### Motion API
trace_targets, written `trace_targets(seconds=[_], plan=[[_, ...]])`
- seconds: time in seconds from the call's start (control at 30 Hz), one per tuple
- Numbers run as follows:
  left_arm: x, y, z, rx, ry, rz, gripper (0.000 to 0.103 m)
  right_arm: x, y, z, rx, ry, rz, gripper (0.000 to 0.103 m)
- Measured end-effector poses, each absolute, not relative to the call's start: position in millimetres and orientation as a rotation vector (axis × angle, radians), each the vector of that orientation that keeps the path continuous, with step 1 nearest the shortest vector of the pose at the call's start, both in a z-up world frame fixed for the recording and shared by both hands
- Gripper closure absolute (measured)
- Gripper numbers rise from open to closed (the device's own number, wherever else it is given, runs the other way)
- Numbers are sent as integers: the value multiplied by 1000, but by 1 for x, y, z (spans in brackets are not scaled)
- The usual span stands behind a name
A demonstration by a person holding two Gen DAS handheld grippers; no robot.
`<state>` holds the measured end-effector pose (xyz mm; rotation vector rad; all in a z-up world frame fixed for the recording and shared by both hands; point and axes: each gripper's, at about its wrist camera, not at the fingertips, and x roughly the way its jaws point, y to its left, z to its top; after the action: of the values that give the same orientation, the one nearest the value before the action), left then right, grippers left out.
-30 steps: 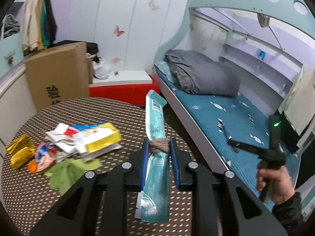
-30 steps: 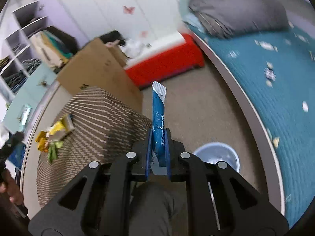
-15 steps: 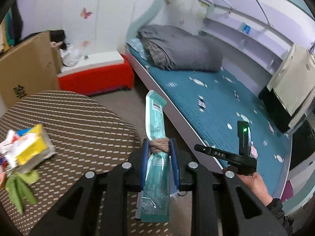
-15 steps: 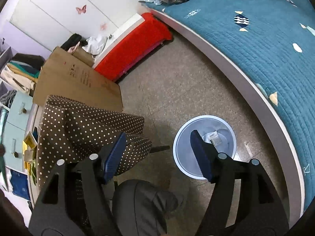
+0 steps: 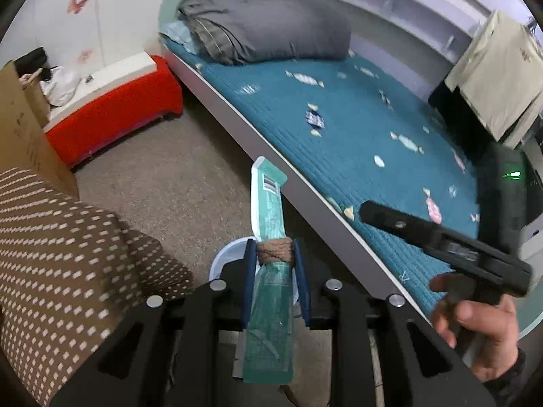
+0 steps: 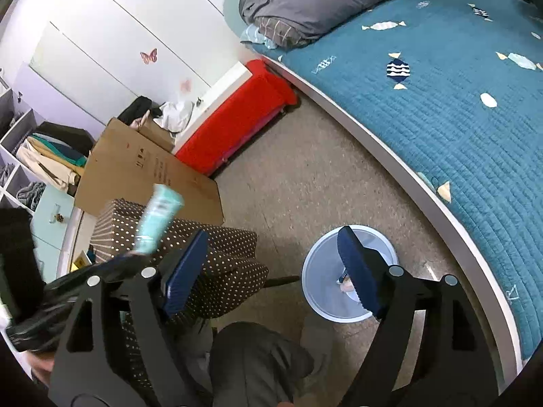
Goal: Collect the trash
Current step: 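Open both grippers over the wastebasket to drop the tube and strip, then grasp the yellow paper bag with the left gripper while the right gripper grasps the snack wrapper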
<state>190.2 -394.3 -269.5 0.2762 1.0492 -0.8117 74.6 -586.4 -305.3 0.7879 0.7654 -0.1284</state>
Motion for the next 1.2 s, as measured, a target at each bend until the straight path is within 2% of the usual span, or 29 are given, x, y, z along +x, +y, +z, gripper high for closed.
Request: trace_targets(seconds=[0.03,0.07,0.1,0.13,0.17,0.37,0.5,1.2], plan=[[192,-400,-274,295,1052,-819,77,73,-587,-305,793,760,-130,25],[193,-405,-279,315,1059,-818,55,73,-587,-304,795,758,-132,25],[196,-408,-284,324,1065,-796,39,72,-586,-304,796,759,-134,25],[198,-408,-284,316,1057,-775,14,71,-586,-305,796,761,-134,25],[199,-404,-283,299,1039,-758,12,71,-584,-306,798,764,-133,25],[201,-379,-270,258,1024,-717,12,71,-572,-306,790,771,-121,19],[194,-359,-252,248,985,-699,11,75,-559,-300,782,768,-108,6],[159,-242,-161,133,780,-590,9,99,-463,-203,552,712,14,6]])
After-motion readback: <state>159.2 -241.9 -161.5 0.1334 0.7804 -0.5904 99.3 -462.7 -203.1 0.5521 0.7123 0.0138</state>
